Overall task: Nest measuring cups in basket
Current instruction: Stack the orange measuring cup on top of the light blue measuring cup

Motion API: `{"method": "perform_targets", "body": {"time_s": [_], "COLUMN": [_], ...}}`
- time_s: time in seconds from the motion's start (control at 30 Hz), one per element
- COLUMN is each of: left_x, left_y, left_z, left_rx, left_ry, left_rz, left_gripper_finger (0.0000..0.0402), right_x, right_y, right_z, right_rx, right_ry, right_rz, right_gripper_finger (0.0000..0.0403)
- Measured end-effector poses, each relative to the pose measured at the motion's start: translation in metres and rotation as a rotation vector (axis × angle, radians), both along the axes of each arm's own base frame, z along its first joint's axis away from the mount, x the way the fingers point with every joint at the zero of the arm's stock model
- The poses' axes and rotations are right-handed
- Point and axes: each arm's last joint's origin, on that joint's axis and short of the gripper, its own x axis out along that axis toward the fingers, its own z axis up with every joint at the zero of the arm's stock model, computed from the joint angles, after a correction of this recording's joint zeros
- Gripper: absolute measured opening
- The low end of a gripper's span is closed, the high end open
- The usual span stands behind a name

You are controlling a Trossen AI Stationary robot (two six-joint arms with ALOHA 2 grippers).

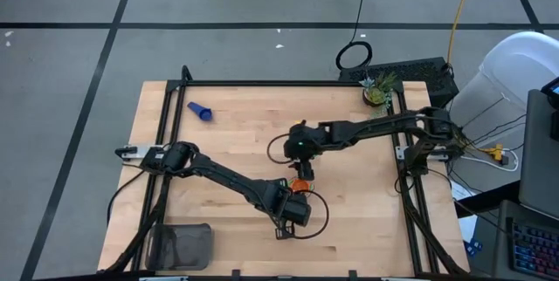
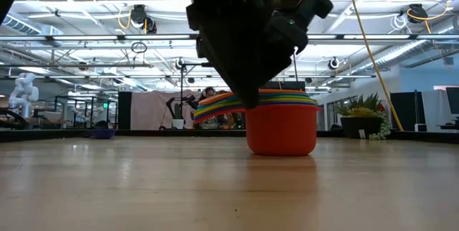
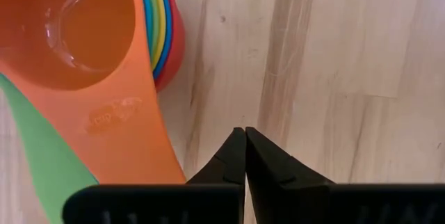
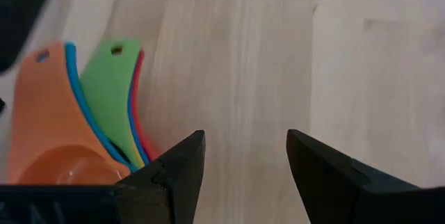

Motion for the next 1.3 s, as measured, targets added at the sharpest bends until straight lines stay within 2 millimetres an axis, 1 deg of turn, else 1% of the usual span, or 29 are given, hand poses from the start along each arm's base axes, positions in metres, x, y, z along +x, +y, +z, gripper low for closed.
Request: {"method": "perform_targets", "body": {"time_s": [0.1,0.2,0.43,0.57,0.83,1.03,1.17,1.3], "left_x": [0.000,0.000,-0.002,-0.002,-0.002,-0.002,-0.003,-0.007], "left_y": [0.000,-0.002,-0.006,-0.007,-0.007,-0.006,-0.004,-0.002], "left_z": [0.000,0.000,0.000,0.000,0.000,0.001,0.000,-0.001], "left_rx": [0.003,0.009,0.023,0.033,0.034,0.059,0.102,0.147], "left_ry": [-0.001,-0.006,-0.015,-0.019,-0.020,-0.029,-0.031,0.004], "left_rz": [0.001,0.000,-0.004,0.002,0.010,0.017,0.028,0.034], "left_gripper_finger": [0.0009,0.0004,0.0006,0.0005,0.0005,0.0003,0.0006,0.0003], "right_x": [0.007,0.016,0.021,0.018,0.017,0.017,0.017,0.017], "right_y": [0.001,0.002,0.006,0.008,0.010,0.017,0.021,0.023], "right_z": [-0.002,-0.003,0.002,0.001,-0.001,-0.001,-0.001,-0.001], "right_rx": [-0.011,-0.008,0.110,0.151,0.130,0.126,0.125,0.125], "right_ry": [0.086,0.115,0.068,0.102,0.115,0.113,0.114,0.115], "right_rz": [0.027,0.033,0.069,0.077,0.068,0.094,0.106,0.111], "right_gripper_finger": [0.0196,0.0196,0.0193,0.0173,0.0140,0.0121,0.0091,0.0058]}}
